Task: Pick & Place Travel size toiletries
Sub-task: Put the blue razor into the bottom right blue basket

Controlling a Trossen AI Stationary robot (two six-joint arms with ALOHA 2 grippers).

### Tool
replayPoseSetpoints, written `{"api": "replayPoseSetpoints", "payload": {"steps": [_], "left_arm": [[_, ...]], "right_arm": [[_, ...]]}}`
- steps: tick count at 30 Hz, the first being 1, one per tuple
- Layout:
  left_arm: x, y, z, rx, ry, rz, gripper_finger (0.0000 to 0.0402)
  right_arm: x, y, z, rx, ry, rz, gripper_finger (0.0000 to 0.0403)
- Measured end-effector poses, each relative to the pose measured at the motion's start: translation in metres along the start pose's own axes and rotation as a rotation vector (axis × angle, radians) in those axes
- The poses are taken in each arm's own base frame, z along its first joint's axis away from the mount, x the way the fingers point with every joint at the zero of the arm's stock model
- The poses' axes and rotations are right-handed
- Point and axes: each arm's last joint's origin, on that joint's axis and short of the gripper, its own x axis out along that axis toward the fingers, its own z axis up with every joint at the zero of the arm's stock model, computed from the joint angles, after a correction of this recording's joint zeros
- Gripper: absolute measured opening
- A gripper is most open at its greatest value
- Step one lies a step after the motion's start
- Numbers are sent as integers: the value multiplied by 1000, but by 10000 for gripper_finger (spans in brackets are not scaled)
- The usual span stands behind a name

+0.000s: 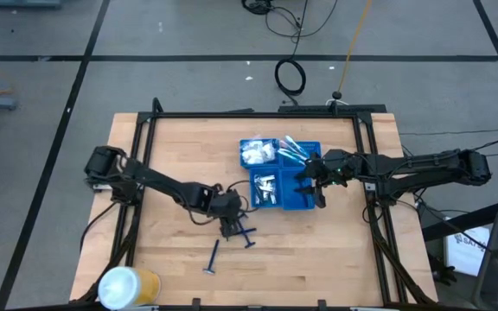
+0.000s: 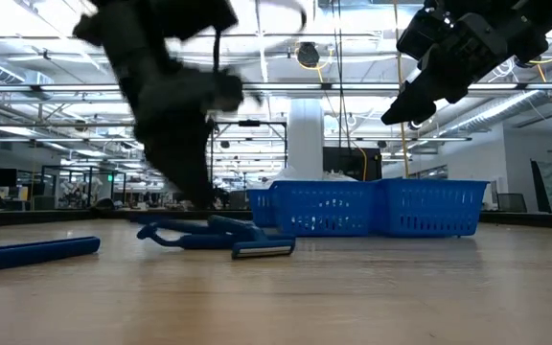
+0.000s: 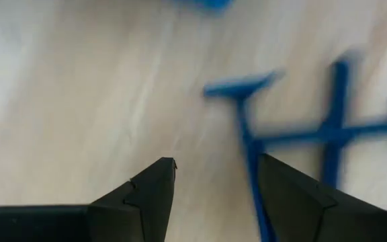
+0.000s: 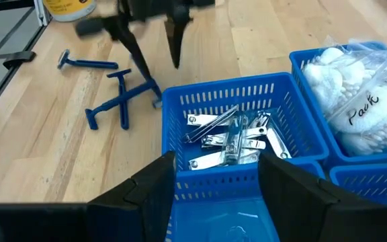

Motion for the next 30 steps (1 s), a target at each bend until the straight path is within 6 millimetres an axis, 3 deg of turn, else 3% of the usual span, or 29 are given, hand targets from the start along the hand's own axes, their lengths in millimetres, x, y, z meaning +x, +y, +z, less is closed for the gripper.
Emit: {"api": "replayPoseSetpoints", "payload": {"steps": [3,7,25,30], "left_arm": [[-17,-2,7,13,-71,-22,209],[-17,-6,3,46,-55,-23,209],[27,-12,-22,-47,134,50,209],[25,-6,-30,-57,216,123,175]], "right_arm": [[0,0,0,2,2,0,197],[0,0,-1,2,8,0,196],[0,0,-1,3,7,-1,196],[0,0,-1,3,8,0,196]]}}
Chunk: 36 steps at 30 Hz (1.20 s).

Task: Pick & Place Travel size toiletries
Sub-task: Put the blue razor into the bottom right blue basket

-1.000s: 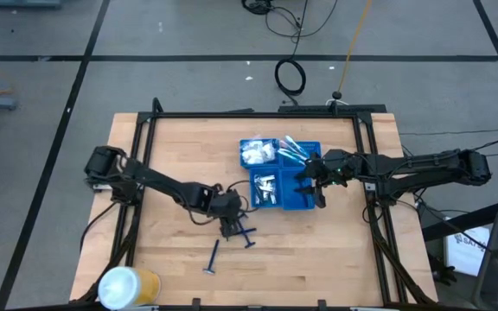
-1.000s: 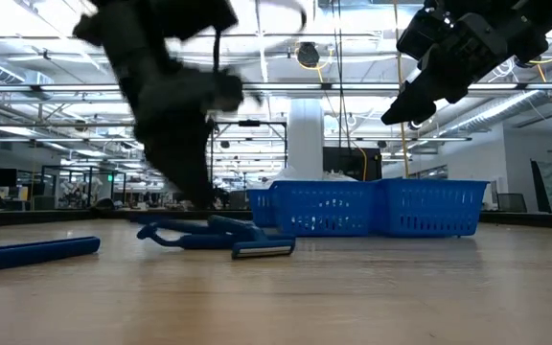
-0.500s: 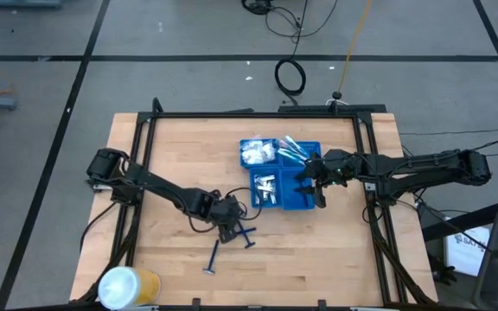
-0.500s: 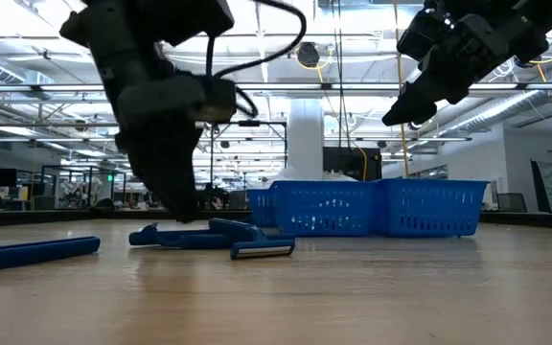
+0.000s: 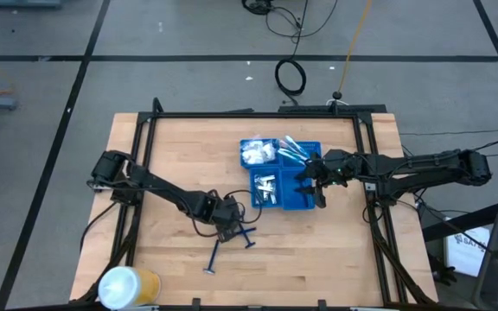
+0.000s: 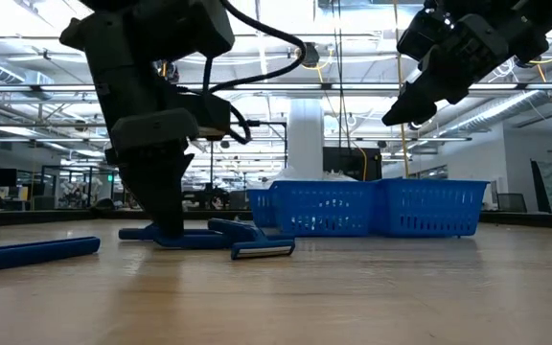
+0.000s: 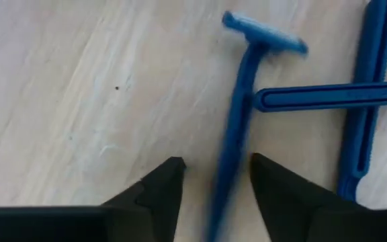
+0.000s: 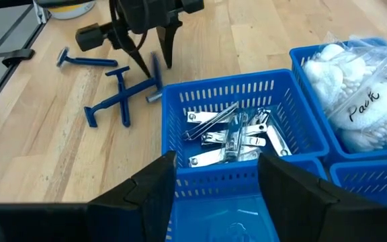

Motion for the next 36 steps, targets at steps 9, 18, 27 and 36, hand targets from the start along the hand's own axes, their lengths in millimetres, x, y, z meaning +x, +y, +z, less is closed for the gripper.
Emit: {"api": "replayPoseSetpoints", "payload": {"steps": [9,18,27,36], "left_arm": [[-1,5,1,-4,9,15,15],[-38,12,-10,49,-67,100,7],[-116,0,9,158,-690,117,7],[-134,-11,57,363,-1084,11,9]], "right_arm": [[0,0,0,0,0,-1,196],[0,0,0,0,0,-3,196],[5,1,12,-32,-188,15,196],[19,10,5,-129,-552,82,196]]}}
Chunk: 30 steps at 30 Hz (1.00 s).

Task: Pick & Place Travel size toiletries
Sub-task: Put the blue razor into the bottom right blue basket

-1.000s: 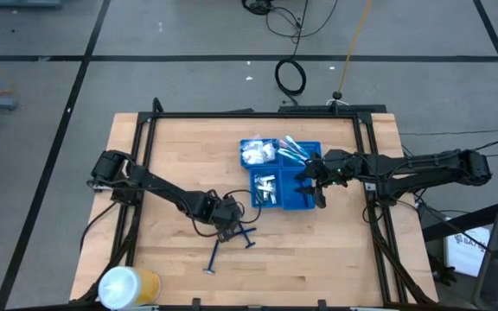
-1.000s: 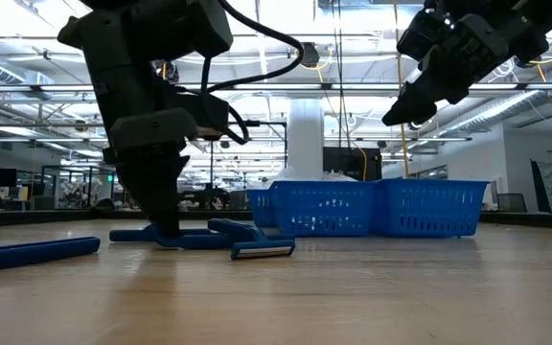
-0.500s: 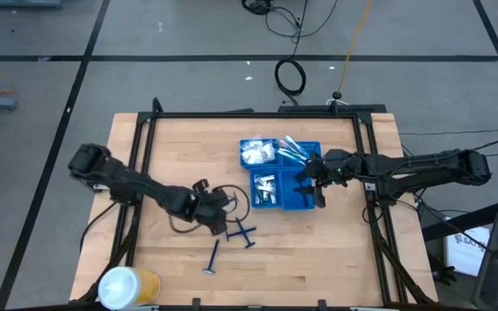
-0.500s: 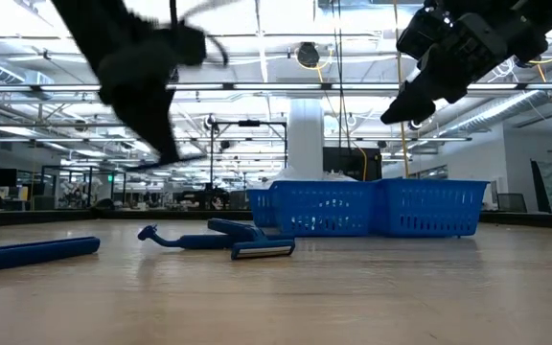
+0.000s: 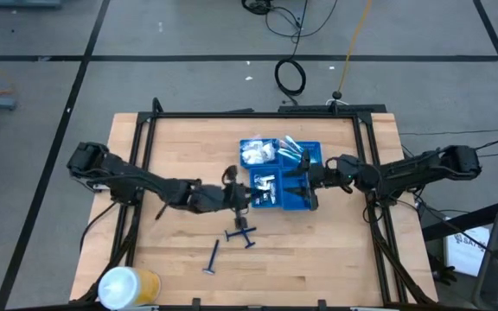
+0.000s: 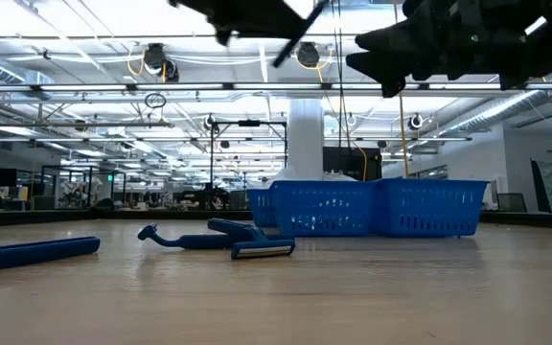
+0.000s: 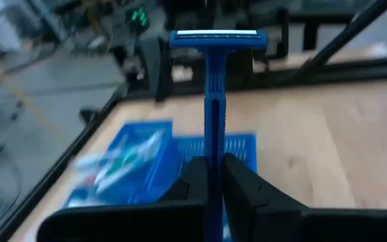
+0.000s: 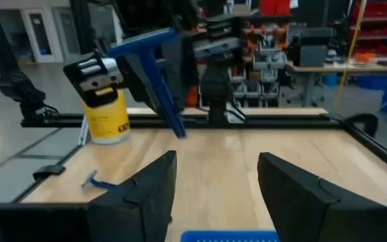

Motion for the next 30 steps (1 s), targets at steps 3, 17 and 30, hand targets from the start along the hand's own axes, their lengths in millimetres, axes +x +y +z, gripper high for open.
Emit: {"api": "replayPoseSetpoints", "payload": {"steps": [3,17,30], "left_arm": [[16,5,-1,11,-74,-62,13],[52,30,-21,-66,-69,-124,8],[58,31,-26,-105,-62,-132,24]], "right_arm": [[5,3,-4,-4,-24,19,196],[18,4,-9,-12,-86,41,196],[20,4,-11,-55,-91,38,85]]}}
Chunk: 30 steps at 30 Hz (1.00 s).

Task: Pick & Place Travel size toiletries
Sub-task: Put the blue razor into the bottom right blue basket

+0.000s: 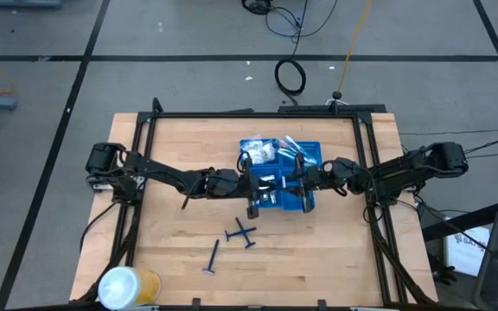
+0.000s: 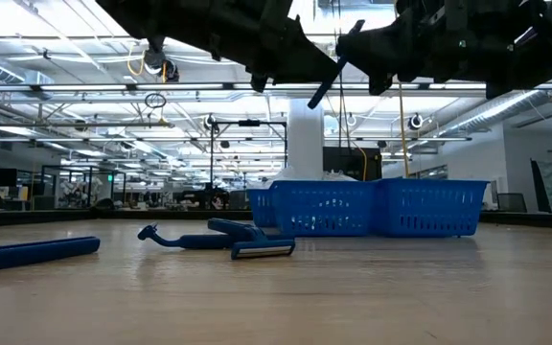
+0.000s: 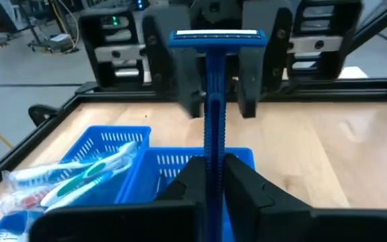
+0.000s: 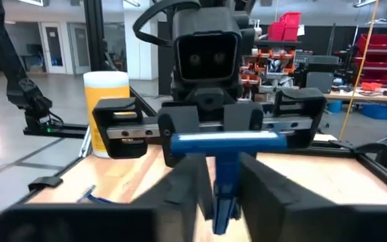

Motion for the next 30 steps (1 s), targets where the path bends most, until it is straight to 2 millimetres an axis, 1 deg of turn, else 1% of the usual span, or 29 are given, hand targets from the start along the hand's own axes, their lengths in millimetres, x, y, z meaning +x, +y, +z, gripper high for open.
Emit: {"api": "replayPoseSetpoints", "payload": {"steps": [3,4,8,10,13,16,20,23,26,30], "left_arm": [[0,0,-1,1,1,1,37],[0,0,-1,1,1,0,39],[0,0,-1,-29,4,2,42],[0,0,-1,-80,6,31,43],[-3,-1,-1,-107,35,76,55],[-6,-4,6,-75,90,144,86],[-8,-10,19,-10,174,241,143],[-11,-13,23,49,272,265,184],[-15,-12,17,65,372,278,213],[-20,-8,3,-11,466,336,231]], "right_arm": [[0,0,-1,-24,7,-2,29],[0,0,-1,-35,10,-2,23],[0,0,-2,-31,18,-2,29],[0,0,-2,-21,20,-9,33],[0,-2,-3,-2,32,-23,25],[-1,-5,-4,17,51,-31,24],[-4,-10,-4,42,80,-46,24],[-9,-11,-1,60,110,-57,24],[-16,-10,6,78,191,-62,24],[-26,-8,22,147,360,-73,24]]}}
